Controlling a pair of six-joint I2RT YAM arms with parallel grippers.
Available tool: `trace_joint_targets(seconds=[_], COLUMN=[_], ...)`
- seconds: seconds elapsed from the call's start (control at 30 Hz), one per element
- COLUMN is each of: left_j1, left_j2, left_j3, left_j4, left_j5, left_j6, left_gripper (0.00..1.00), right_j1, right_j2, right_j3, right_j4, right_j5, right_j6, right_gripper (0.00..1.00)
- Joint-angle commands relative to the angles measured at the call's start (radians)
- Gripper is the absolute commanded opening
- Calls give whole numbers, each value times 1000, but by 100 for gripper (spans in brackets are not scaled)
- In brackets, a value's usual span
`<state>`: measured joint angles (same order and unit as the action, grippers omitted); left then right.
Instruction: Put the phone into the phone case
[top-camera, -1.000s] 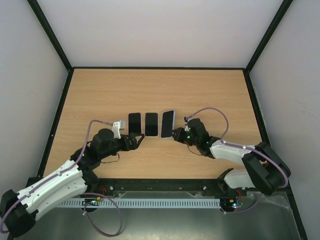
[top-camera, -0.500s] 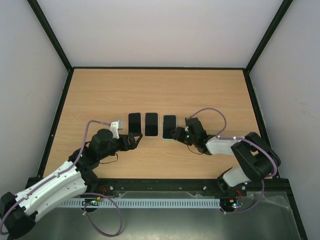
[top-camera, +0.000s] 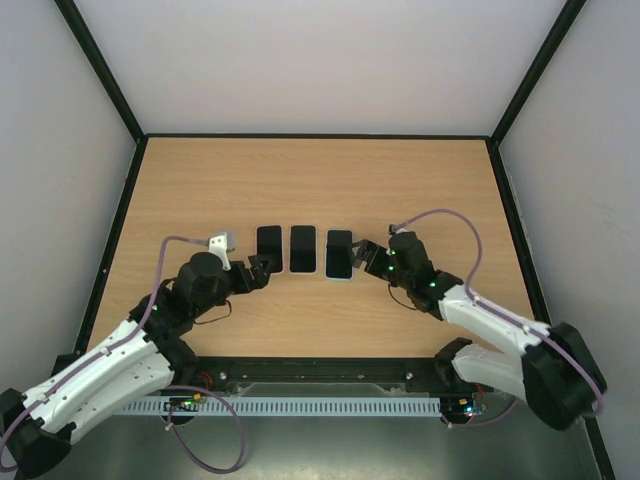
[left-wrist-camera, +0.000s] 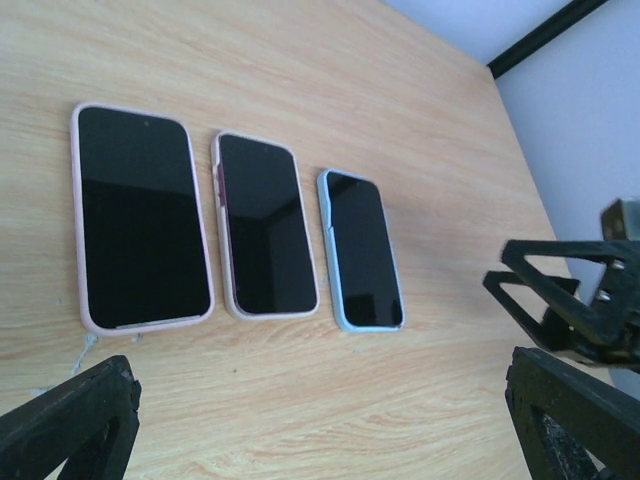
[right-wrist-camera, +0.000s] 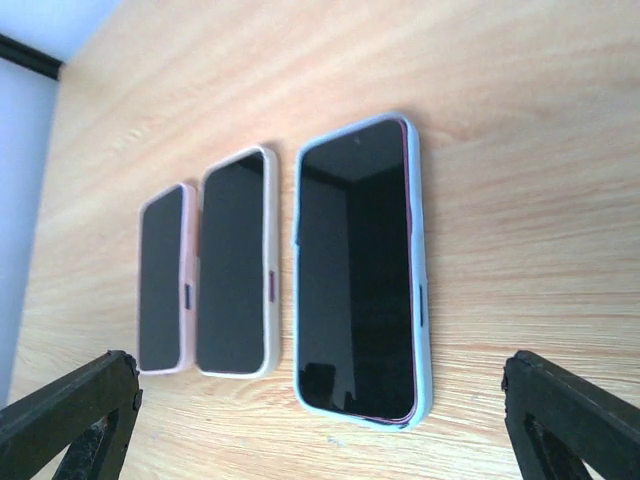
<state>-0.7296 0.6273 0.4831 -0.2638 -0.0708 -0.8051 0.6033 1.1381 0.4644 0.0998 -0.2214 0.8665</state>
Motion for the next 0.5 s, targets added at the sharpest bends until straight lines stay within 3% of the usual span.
trace_joint_targets(seconds=[0.0,0.27,0.47], left_j1=[7,9,9], left_j2=[-26,-81,-89], left_j3=[71,141,198], left_j4=[-61,-85,-103], left_j5=[-56,-89,-107], left_j6=[3,36,65], left_gripper=[100,100,100], right_j1=[-2,-3,-3], right_j2=[-188,-529,-620], right_j3=[41,77,90], right_j4=[-177,-322,-362], right_j5=[97,139,112], right_j6=[-43,-8,27], right_gripper=[98,98,98])
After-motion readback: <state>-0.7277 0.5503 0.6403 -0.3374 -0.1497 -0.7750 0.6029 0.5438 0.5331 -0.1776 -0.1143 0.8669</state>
